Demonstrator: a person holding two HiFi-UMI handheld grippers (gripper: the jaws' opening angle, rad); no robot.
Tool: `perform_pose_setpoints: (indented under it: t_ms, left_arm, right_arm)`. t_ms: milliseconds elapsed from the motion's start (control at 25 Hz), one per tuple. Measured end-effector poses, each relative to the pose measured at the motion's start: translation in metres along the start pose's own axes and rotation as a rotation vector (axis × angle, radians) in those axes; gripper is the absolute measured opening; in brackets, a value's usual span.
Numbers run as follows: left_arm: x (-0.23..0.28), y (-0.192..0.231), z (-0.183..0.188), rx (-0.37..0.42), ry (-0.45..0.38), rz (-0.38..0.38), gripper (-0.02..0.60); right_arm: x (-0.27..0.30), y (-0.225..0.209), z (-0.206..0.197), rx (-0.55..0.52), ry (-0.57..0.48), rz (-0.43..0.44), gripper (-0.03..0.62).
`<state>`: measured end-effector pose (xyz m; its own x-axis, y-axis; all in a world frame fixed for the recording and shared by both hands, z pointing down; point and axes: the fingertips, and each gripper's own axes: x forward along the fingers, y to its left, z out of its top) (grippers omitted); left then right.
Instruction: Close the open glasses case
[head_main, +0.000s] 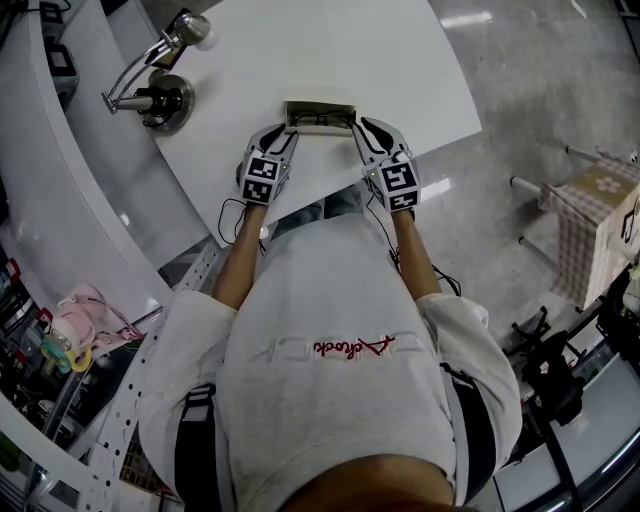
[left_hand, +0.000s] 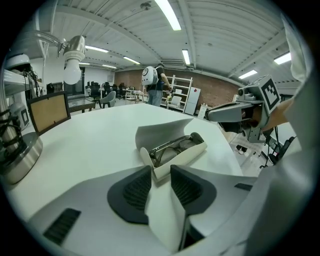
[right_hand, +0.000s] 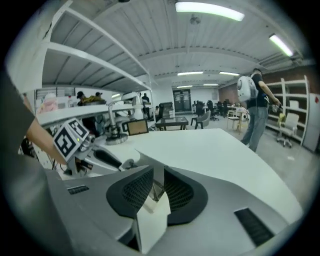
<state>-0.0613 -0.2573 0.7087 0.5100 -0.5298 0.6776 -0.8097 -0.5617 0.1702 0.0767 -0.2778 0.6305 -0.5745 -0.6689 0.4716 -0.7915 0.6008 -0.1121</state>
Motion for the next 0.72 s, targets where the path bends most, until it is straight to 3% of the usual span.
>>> perform_pose_setpoints:
  t_ms: [80,240,320,400,720]
  left_arm:
    - [0.0,0.0,0.0,-0.001,0.001,0.0,0.149]
    - [0.0,-0.001,0.0,-0.001,0.0,-0.001,0.149]
    - [0.0,-0.001,0.0,-0.002,-0.001,0.0,0.149]
    - [0.0,-0.001,0.0,-0.002,0.0,0.001,0.149]
    - [0.001,0.0,-0.003,-0.001,0.003,0.002,0.149]
  right_arm:
    - [0.006,0.003,-0.003,-0.173,0.065,-0.008,0.074]
    - [0.018,0.008,-0.013,-0.7,0.206,-0.037,0.109]
    - [0.025,0.01,-0.017,-0.907,0.258,-0.034,0.125]
    - [0.031,0.007,-0.017,-0.97,0.284,-0.035,0.138]
    - [0.05,-0.004,-0.017,-0.941,0.326,-0.002,0.135]
